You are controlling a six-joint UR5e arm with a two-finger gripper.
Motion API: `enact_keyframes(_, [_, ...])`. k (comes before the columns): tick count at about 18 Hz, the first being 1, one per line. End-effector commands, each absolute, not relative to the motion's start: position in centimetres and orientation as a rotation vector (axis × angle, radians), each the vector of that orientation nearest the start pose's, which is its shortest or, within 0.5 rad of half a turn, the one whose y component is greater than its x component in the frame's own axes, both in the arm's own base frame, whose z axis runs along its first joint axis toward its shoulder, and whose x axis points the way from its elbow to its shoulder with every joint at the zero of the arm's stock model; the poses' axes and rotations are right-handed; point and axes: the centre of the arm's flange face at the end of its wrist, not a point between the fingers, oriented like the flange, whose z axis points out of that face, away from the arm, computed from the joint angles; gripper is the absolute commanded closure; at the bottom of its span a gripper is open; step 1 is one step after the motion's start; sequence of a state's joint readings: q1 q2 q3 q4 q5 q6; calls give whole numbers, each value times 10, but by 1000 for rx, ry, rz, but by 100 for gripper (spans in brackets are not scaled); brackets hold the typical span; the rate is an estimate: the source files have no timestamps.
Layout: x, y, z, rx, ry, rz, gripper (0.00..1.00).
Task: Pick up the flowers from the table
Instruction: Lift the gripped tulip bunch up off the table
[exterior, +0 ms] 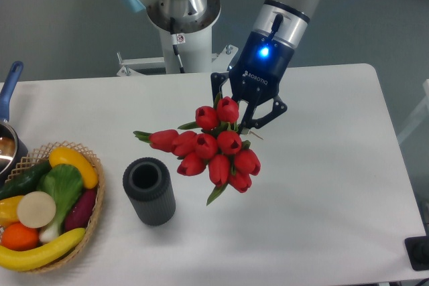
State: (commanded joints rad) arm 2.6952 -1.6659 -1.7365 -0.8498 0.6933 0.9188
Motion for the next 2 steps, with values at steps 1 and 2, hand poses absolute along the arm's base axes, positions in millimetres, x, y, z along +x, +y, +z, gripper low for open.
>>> enact_keyframes(1, [-394,421,473,-2181,18,-94,72])
enact_keyframes(2, [-394,421,471,-2183,17,-98,72])
